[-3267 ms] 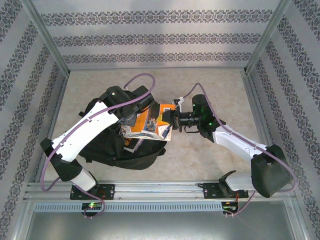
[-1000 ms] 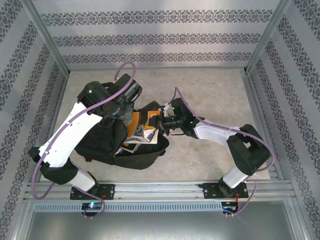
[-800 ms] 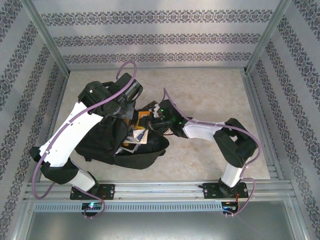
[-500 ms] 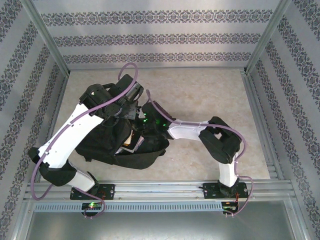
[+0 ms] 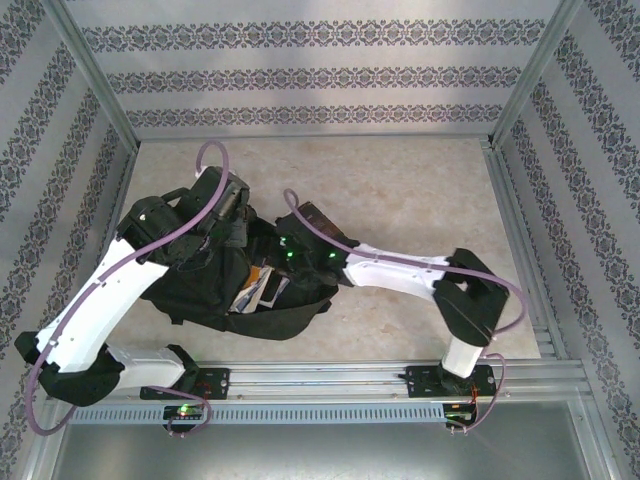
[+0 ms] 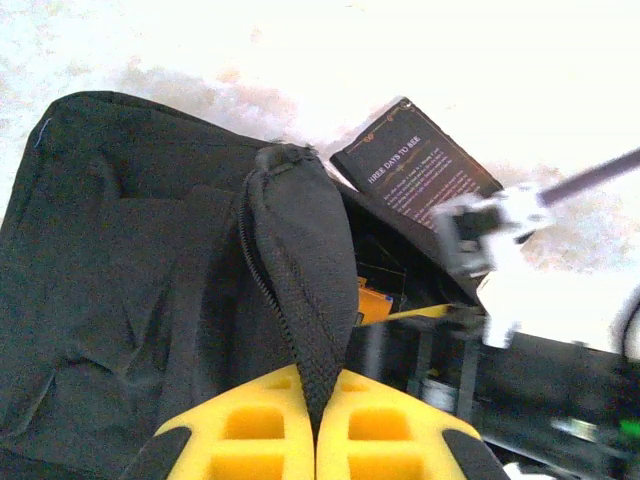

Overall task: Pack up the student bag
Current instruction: Place the book in the student bag, then close the student bag at the middle-left of the table, then move the book to the center of the table.

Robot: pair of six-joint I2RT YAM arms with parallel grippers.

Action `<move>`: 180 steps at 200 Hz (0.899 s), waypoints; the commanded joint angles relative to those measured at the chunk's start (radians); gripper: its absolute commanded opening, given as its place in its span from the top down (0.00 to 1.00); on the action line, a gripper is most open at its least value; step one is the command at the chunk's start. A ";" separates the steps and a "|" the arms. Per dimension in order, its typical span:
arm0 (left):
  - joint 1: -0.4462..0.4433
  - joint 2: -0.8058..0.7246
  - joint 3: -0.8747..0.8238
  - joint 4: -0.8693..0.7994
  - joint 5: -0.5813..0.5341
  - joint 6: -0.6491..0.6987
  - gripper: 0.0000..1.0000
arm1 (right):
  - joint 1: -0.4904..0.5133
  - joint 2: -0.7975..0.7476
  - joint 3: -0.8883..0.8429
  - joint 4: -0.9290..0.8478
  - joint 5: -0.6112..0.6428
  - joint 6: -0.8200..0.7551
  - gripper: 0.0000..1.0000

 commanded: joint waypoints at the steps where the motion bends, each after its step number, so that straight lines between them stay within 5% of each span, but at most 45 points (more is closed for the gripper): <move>1: 0.017 -0.046 -0.052 0.105 -0.026 -0.028 1.00 | -0.030 -0.107 -0.049 -0.086 -0.016 -0.105 0.16; 53: 0.018 -0.091 -0.270 0.183 0.035 -0.058 1.00 | -0.211 -0.368 -0.185 -0.285 -0.044 -0.165 0.33; 79: 0.019 -0.090 -0.398 0.241 0.061 -0.097 1.00 | -0.326 -0.435 -0.248 -0.346 -0.022 -0.216 0.54; 142: 0.020 -0.068 -0.587 0.435 0.183 -0.103 1.00 | -0.425 -0.276 -0.151 -0.480 -0.016 -0.401 1.00; 180: 0.021 -0.083 -0.666 0.495 0.205 -0.105 1.00 | -0.422 -0.122 -0.080 -0.433 -0.045 -0.456 1.00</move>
